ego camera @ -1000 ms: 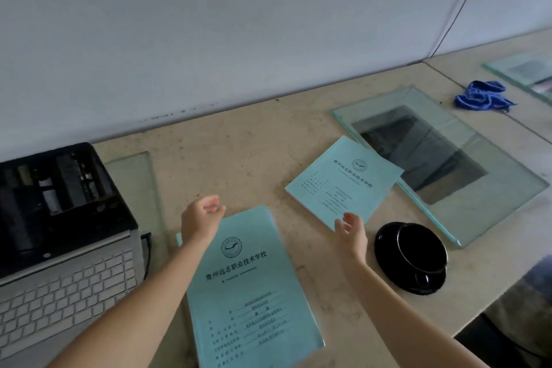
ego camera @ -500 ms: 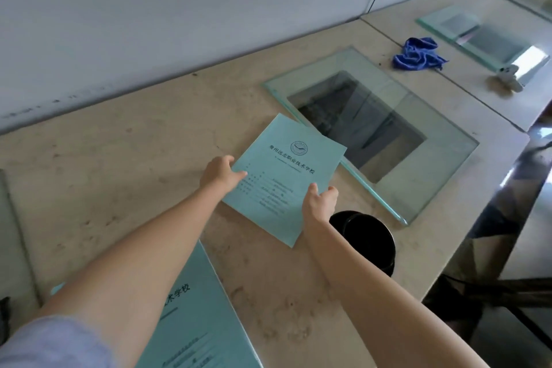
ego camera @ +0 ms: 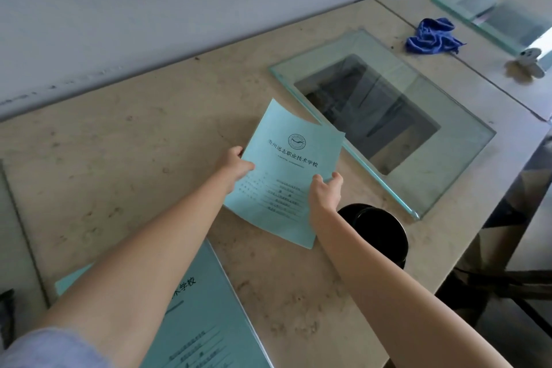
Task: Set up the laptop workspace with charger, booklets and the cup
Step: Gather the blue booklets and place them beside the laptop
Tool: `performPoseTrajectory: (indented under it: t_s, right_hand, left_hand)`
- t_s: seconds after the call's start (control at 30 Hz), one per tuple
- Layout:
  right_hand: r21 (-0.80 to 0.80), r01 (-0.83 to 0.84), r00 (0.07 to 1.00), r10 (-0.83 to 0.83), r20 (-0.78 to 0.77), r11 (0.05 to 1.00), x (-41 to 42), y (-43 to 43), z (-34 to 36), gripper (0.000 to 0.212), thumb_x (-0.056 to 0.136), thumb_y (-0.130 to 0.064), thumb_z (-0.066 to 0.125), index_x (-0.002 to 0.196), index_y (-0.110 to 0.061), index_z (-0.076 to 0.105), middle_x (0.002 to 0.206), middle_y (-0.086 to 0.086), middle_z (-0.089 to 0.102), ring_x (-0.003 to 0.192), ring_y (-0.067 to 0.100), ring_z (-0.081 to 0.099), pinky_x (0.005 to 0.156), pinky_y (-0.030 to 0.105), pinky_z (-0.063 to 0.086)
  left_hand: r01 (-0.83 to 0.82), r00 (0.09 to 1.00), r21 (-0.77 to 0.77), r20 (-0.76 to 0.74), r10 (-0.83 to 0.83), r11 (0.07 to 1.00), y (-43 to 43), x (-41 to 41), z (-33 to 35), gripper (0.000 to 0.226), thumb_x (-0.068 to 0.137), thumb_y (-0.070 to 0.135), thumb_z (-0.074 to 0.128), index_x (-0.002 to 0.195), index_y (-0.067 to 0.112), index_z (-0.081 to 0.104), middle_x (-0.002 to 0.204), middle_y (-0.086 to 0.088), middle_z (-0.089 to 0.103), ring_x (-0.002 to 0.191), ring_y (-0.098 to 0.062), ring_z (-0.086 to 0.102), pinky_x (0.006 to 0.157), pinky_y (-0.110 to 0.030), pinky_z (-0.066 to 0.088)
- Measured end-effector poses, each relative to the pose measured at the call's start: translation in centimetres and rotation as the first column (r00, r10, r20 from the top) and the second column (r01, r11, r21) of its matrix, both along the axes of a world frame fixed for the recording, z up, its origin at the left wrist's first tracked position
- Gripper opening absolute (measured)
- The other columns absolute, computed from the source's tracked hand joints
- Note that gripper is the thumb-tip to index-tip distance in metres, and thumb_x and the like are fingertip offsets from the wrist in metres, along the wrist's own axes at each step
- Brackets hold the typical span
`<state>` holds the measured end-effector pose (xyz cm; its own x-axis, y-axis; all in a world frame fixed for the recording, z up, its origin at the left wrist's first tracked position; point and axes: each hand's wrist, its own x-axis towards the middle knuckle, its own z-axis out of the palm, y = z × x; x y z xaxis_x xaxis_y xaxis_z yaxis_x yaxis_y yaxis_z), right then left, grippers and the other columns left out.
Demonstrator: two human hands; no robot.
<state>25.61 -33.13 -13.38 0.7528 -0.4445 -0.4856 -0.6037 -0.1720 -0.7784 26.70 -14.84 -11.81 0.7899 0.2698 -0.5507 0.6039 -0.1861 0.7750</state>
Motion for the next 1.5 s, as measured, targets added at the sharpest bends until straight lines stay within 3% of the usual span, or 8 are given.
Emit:
performPoseTrajectory:
  t_s: [0.1, 0.2, 0.53, 0.7, 1.0, 1.17, 1.27, 1.5]
  right_hand:
    - [0.039, -0.006, 1.000, 0.006, 0.010, 0.999, -0.4, 0.2, 0.2, 0.060, 0.092, -0.029, 0.051, 0.146, -0.020, 0.027, 0.140, 0.009, 0.047, 0.106, 0.025, 0.054, 0.081, 0.032, 0.040]
    - [0.017, -0.068, 0.997, 0.068, 0.035, 0.998, -1.1, 0.1, 0.5, 0.065, 0.091, -0.037, 0.057, 0.146, -0.017, 0.029, 0.145, 0.009, 0.044, 0.127, 0.027, 0.048, 0.097, 0.035, 0.039]
    - [0.443, -0.086, 0.994, 0.109, -0.027, 0.893, -5.3, 1.8, 3.1, 0.046, 0.097, -0.048, 0.038, 0.120, -0.011, 0.053, 0.111, 0.006, 0.057, 0.092, 0.019, 0.058, 0.080, 0.034, 0.048]
    - [0.366, -0.344, 0.936, 0.347, 0.058, 0.865, -9.5, 3.1, 3.9, 0.020, 0.093, -0.033, 0.057, 0.085, -0.014, 0.055, 0.088, 0.012, 0.049, 0.084, 0.025, 0.048, 0.080, 0.041, 0.044]
    - [0.210, -0.631, 0.775, 0.621, 0.118, 0.747, -17.6, 5.0, 2.2, 0.018, 0.095, -0.018, 0.054, 0.081, -0.008, 0.060, 0.077, 0.010, 0.067, 0.063, 0.022, 0.059, 0.054, 0.028, 0.049]
    - [0.141, -0.699, 0.715, 0.693, 0.097, 0.701, -19.6, 6.2, 1.5, 0.017, 0.094, -0.014, 0.054, 0.078, -0.011, 0.059, 0.078, 0.010, 0.068, 0.063, 0.022, 0.059, 0.056, 0.028, 0.046]
    - [0.098, -0.726, 0.687, 0.722, 0.078, 0.680, -20.4, 6.6, 1.2, 0.013, 0.093, -0.016, 0.055, 0.083, -0.008, 0.060, 0.082, 0.013, 0.070, 0.069, 0.027, 0.063, 0.064, 0.034, 0.048]
    - [-0.001, -0.769, 0.638, 0.768, 0.052, 0.639, -20.5, 7.1, 1.0, 0.012, 0.093, -0.020, 0.054, 0.093, -0.011, 0.062, 0.086, 0.012, 0.070, 0.076, 0.032, 0.068, 0.059, 0.031, 0.048]
  left_hand:
    - [0.017, 0.999, -0.025, 0.048, -0.016, 1.000, -0.6, -1.0, 1.5, 0.036, 0.085, 0.002, 0.058, 0.119, 0.011, 0.053, 0.109, -0.011, 0.063, 0.089, -0.027, 0.061, 0.084, -0.042, 0.052]
    - [0.006, 0.991, 0.024, 0.134, -0.010, 1.000, -1.0, -2.8, 3.9, 0.050, 0.085, 0.008, 0.058, 0.133, 0.016, 0.049, 0.118, -0.004, 0.064, 0.097, -0.026, 0.064, 0.090, -0.046, 0.052]
    - [-0.003, 0.896, -0.088, 0.443, 0.042, 0.996, -0.2, -13.6, 11.6, 0.038, 0.083, 0.003, 0.057, 0.103, 0.035, 0.064, 0.095, 0.012, 0.072, 0.081, -0.011, 0.071, 0.068, -0.022, 0.057]
    - [-0.273, 0.864, -0.179, 0.385, 0.323, 0.945, 2.0, -22.0, 10.7, 0.036, 0.083, 0.002, 0.057, 0.097, 0.034, 0.066, 0.097, 0.002, 0.074, 0.080, -0.018, 0.071, 0.070, -0.033, 0.058]
    - [-0.712, 0.664, -0.172, 0.147, 0.733, 0.680, 1.3, -34.5, 3.9, 0.038, 0.080, -0.005, 0.061, 0.115, 0.009, 0.057, 0.085, -0.006, 0.070, 0.069, -0.020, 0.062, 0.060, -0.027, 0.048]
    - [-0.810, 0.547, -0.210, 0.064, 0.835, 0.547, 1.1, -37.4, 2.3, 0.033, 0.087, 0.003, 0.059, 0.120, 0.001, 0.053, 0.096, -0.010, 0.066, 0.090, -0.027, 0.061, 0.085, -0.036, 0.046]
    - [-0.826, 0.549, -0.132, 0.031, 0.835, 0.548, 1.5, -38.9, 1.4, 0.027, 0.089, 0.016, 0.059, 0.110, 0.000, 0.060, 0.100, -0.016, 0.068, 0.096, -0.034, 0.063, 0.090, -0.045, 0.050]
    - [-0.711, 0.703, 0.028, 0.043, 0.710, 0.703, 2.9, -40.3, 0.7, 0.022, 0.088, 0.021, 0.061, 0.107, 0.010, 0.065, 0.091, 0.000, 0.070, 0.082, -0.015, 0.067, 0.064, -0.024, 0.051]
